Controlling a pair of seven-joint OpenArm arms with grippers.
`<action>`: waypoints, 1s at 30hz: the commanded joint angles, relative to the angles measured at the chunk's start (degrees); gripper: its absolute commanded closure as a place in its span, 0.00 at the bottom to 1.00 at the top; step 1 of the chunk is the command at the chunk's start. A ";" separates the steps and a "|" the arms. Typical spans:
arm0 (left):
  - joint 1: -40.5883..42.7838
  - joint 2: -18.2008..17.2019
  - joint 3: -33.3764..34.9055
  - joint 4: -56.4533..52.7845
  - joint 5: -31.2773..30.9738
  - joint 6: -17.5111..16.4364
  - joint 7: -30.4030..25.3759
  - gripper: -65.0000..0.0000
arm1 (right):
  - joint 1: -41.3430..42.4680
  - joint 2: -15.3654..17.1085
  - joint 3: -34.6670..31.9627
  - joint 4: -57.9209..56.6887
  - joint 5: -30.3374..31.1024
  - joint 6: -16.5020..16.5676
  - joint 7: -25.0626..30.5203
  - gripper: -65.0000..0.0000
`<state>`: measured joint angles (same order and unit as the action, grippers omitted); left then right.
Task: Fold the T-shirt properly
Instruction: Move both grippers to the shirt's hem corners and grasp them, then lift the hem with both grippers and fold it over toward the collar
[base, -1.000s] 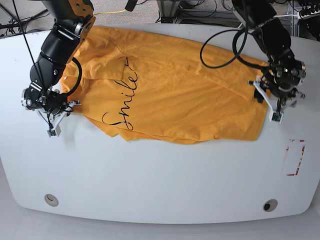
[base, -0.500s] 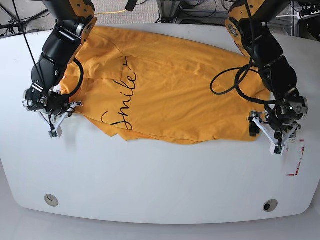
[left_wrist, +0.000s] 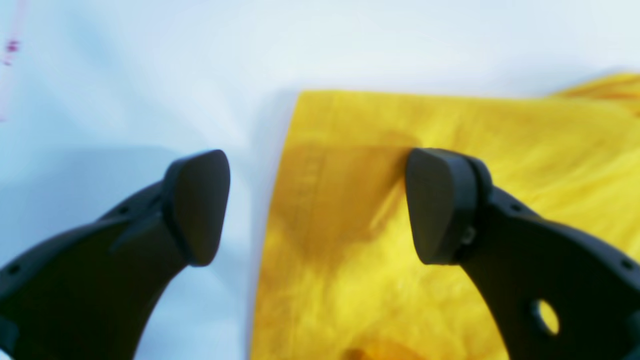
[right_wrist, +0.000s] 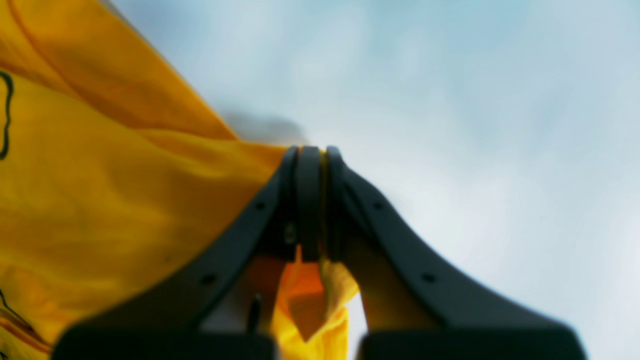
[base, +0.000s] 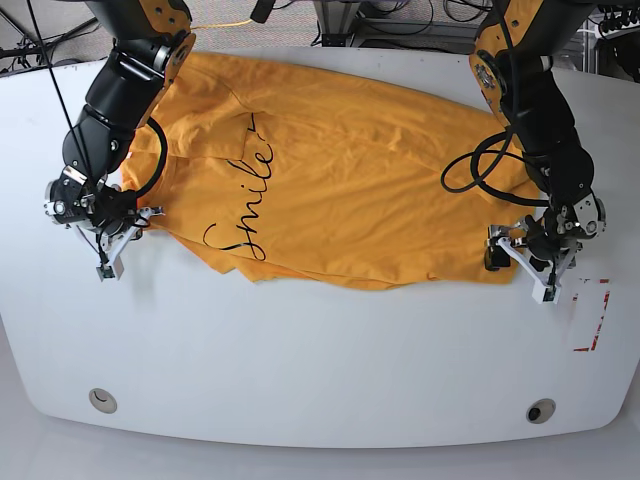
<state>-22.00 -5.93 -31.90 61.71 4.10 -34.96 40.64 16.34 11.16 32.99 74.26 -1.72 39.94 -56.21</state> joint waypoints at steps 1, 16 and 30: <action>-0.90 -0.62 0.12 0.84 -2.38 -0.07 -0.86 0.23 | 1.46 0.93 0.11 1.39 0.44 0.06 0.69 1.00; 0.42 -0.62 3.72 3.83 -2.91 -0.07 -0.86 1.00 | 1.46 -0.21 0.02 8.51 0.44 0.06 -2.21 1.00; -0.37 0.53 4.25 26.95 -3.00 -3.68 7.58 1.00 | 10.34 1.37 -3.59 16.51 0.27 0.06 -9.07 1.00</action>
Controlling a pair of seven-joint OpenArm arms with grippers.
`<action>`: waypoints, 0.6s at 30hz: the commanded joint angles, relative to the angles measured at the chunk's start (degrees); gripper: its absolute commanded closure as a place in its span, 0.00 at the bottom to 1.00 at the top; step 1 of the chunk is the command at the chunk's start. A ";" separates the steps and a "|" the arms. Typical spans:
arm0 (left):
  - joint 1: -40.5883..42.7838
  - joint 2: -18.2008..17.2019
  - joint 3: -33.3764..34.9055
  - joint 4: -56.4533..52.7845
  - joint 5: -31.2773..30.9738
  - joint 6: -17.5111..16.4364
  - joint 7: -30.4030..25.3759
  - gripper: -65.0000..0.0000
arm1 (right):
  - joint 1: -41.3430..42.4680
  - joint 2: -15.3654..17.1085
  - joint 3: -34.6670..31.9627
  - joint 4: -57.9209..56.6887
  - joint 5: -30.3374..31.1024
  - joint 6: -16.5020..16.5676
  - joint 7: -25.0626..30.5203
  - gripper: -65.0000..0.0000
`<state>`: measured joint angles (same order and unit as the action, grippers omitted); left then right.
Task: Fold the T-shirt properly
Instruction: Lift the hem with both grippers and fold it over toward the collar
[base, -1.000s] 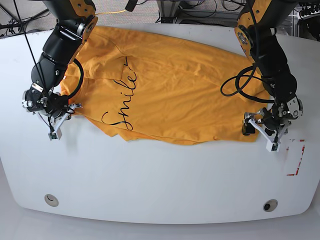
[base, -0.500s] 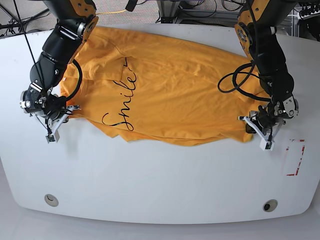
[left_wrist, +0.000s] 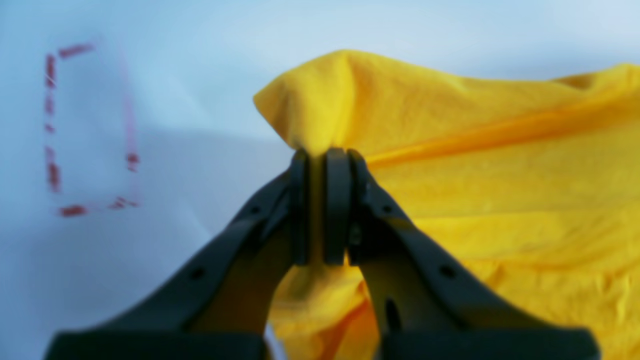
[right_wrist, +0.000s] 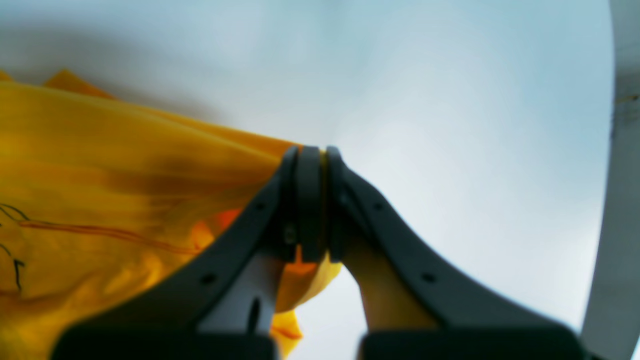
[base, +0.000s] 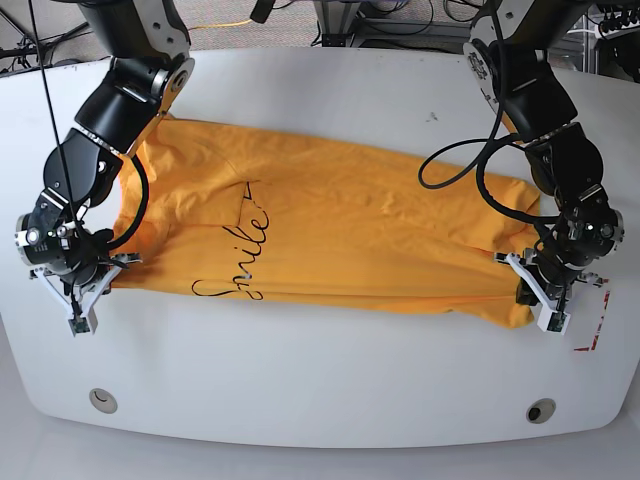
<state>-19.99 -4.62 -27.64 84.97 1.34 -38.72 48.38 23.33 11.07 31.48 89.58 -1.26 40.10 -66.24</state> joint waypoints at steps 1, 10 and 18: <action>-2.91 -0.70 -0.01 5.10 -0.25 0.08 0.45 1.00 | 4.40 2.25 -3.84 1.19 -0.37 -0.10 0.96 1.00; -9.07 -0.96 3.07 16.17 -0.25 0.08 3.09 1.00 | 18.03 5.94 -12.63 1.19 -0.46 -0.10 -0.71 1.00; -20.14 -2.19 5.26 20.13 0.11 0.43 3.18 1.00 | 33.94 10.16 -20.10 1.54 -0.02 -0.10 -6.51 1.00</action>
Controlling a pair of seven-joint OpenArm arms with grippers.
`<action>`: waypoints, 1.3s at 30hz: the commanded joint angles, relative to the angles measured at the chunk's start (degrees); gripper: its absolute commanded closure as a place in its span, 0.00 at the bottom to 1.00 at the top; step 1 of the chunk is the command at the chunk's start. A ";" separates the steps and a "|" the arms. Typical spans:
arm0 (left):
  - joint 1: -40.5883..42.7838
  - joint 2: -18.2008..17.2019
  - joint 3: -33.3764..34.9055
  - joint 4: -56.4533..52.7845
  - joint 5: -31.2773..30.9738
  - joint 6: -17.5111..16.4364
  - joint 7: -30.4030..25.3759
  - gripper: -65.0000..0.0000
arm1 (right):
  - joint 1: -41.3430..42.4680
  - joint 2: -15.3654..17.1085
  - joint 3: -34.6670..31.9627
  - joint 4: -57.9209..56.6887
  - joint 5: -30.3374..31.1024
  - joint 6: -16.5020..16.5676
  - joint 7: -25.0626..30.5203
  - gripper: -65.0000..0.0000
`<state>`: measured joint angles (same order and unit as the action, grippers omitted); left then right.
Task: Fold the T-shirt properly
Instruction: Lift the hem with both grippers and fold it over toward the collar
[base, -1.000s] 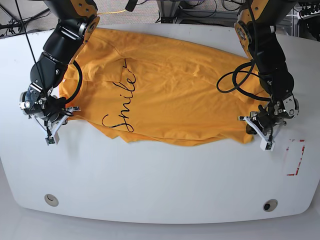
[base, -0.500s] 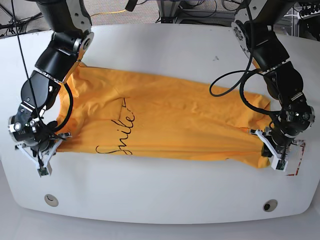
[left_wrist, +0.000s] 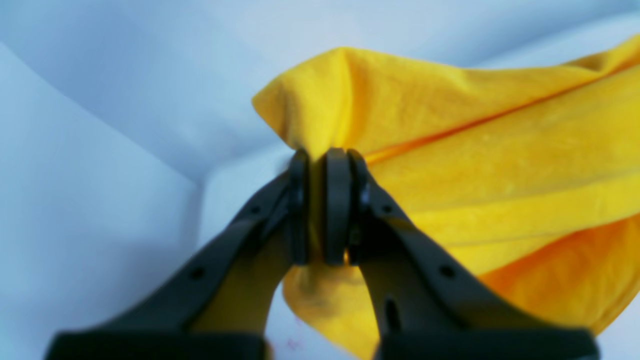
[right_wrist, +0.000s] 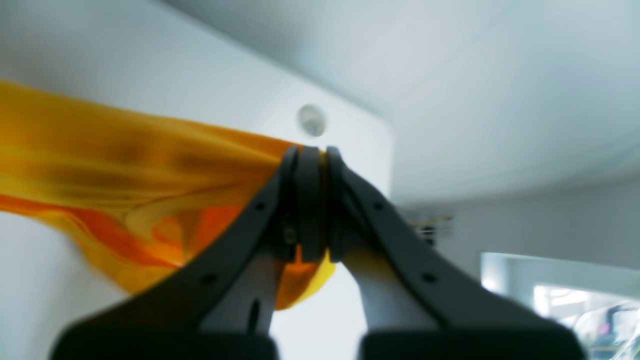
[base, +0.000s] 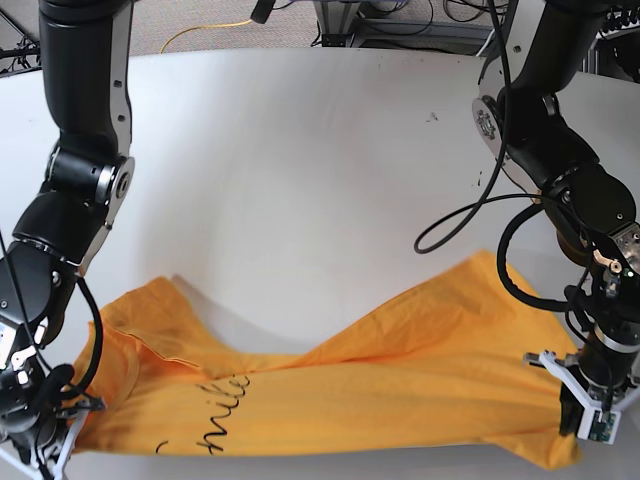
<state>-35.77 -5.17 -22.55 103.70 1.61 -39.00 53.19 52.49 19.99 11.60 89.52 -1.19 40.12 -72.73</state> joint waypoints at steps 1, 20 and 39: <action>-5.86 -2.08 0.35 1.22 -0.33 0.72 -1.63 1.00 | 6.54 1.51 -0.56 1.69 0.00 -0.12 -0.72 1.00; 7.94 -2.35 -0.27 3.77 -0.60 0.28 -1.98 1.00 | -15.35 -1.57 5.68 18.31 0.00 -0.12 -5.29 1.00; 38.71 -1.20 -8.97 4.83 -0.51 -1.00 -2.07 1.00 | -50.16 -10.27 17.46 21.12 -0.08 -0.12 -4.94 0.95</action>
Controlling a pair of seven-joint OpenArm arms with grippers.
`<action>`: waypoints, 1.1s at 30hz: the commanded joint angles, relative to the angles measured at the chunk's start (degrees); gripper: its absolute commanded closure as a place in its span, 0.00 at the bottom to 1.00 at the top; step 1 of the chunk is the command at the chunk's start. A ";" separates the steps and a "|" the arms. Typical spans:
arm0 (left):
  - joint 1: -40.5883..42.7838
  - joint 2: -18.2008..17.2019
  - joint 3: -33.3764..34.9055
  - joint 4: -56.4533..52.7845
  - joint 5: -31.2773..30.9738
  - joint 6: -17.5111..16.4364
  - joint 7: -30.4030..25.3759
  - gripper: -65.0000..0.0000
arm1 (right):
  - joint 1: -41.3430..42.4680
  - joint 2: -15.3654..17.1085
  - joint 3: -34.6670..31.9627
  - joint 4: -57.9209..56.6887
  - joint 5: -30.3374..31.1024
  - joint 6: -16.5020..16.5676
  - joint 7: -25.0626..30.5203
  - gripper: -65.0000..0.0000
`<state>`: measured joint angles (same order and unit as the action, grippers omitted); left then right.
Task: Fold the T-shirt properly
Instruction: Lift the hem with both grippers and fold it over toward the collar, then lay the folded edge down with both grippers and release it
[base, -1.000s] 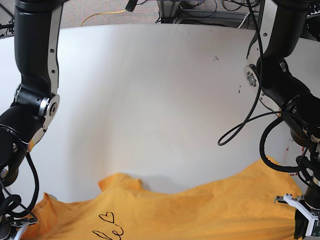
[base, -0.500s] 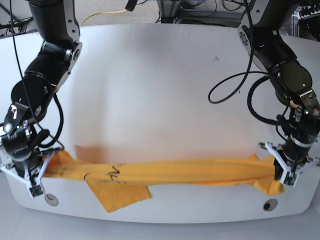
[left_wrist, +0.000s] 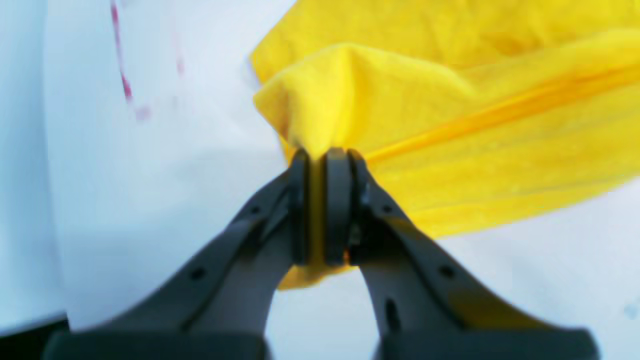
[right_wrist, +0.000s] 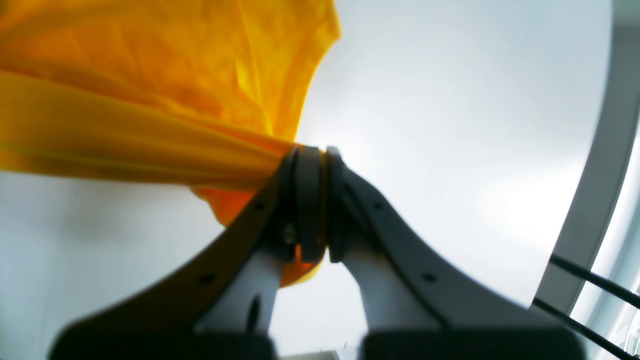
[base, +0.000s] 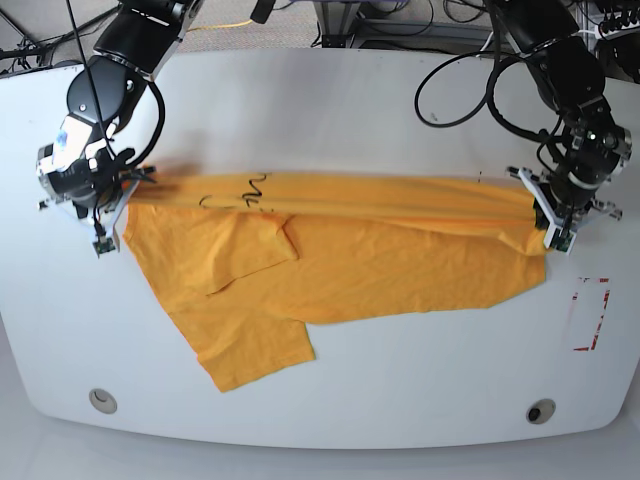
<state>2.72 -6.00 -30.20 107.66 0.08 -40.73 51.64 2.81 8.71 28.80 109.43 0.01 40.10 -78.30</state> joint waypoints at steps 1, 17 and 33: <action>0.84 -0.29 -1.94 0.87 1.02 0.73 -0.52 1.00 | -1.89 1.00 0.26 1.21 -1.29 -0.10 0.63 0.93; 11.21 -1.96 -2.46 1.13 0.76 0.73 -0.43 0.41 | -12.79 1.27 8.17 4.38 17.62 -0.10 -1.57 0.40; 1.10 -4.24 -3.78 -5.99 -9.09 0.73 -0.52 0.42 | -7.25 -1.02 10.72 -1.34 25.44 -0.10 -1.70 0.40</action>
<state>5.19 -9.30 -33.78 103.13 -9.58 -40.47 51.35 -6.42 6.87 39.33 109.21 25.08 40.01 -80.99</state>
